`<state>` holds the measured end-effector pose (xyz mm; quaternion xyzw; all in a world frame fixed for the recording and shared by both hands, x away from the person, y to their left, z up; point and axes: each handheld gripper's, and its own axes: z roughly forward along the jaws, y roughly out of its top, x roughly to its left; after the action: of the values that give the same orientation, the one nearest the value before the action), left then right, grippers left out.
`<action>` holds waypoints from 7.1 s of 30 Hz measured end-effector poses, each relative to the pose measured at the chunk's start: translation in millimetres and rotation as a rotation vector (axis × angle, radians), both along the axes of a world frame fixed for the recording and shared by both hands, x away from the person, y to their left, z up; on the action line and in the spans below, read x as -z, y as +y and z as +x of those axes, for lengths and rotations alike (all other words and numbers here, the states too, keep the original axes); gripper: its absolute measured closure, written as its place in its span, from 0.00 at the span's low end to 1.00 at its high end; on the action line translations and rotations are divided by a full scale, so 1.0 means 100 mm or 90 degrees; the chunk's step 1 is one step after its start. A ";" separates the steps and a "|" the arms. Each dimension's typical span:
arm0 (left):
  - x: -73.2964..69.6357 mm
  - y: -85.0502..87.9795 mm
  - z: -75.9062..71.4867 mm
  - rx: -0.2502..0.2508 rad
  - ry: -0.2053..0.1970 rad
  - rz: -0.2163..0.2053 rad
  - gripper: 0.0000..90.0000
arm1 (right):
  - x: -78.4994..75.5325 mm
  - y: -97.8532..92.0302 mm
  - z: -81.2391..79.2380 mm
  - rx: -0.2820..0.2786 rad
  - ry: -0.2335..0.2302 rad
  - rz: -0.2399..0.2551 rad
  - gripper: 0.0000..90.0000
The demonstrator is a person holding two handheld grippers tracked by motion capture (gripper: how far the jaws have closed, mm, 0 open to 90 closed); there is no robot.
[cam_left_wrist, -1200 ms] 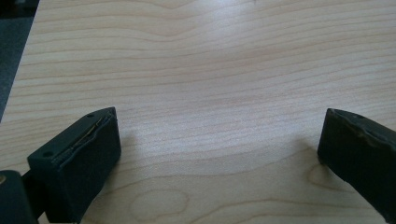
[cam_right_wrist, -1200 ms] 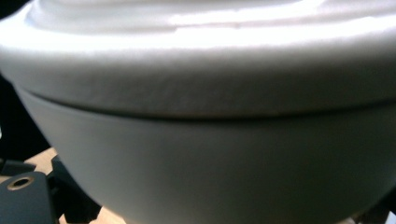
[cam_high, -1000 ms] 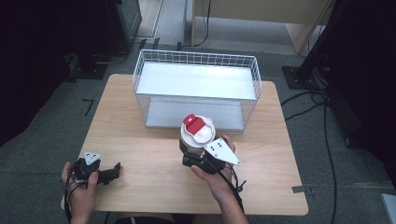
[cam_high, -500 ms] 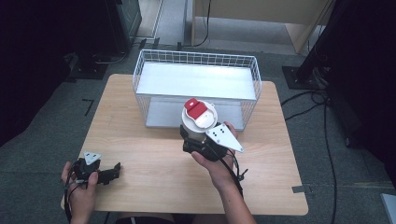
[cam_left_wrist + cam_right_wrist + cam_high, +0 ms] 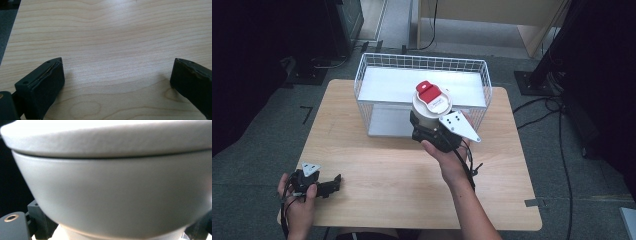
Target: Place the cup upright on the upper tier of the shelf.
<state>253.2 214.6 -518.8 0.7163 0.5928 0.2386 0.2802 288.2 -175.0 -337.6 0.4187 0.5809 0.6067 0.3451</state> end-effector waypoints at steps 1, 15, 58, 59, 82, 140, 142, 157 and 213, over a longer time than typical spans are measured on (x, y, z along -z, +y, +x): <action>0.00 0.00 0.00 0.000 0.000 0.000 0.00 | 0.00 0.00 0.00 0.000 0.000 0.000 0.09; 0.00 0.00 0.00 0.000 0.000 0.000 0.00 | -0.25 -0.04 0.34 0.027 -0.004 -0.003 0.09; 0.00 0.00 0.00 -0.001 0.000 -0.002 0.00 | -0.29 0.07 1.55 0.087 0.066 -0.025 0.09; 0.00 0.00 0.00 -0.001 0.000 -0.002 0.00 | -0.29 0.07 1.55 0.087 0.066 -0.025 0.09; 0.00 0.00 0.00 0.000 0.000 -0.001 0.00 | -0.25 0.02 1.53 0.067 0.084 -0.045 0.00; 0.00 0.00 0.00 0.000 0.000 0.001 0.00 | 0.10 -0.75 0.30 0.062 0.047 -0.063 0.00; 0.00 0.00 0.00 0.000 0.000 0.001 0.00 | 0.12 -0.80 0.23 0.066 0.047 -0.061 0.00; 0.00 0.00 0.00 0.001 0.001 0.000 0.00 | 0.40 -1.04 -0.08 0.096 0.064 -0.088 0.00; 0.00 0.00 0.00 0.001 0.001 0.000 0.00 | 1.39 -2.20 -0.84 0.235 0.177 -0.094 0.00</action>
<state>253.2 214.5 -518.7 0.7169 0.5927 0.2377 0.2798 204.3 -395.1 -476.6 0.5706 0.5793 0.4257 0.3969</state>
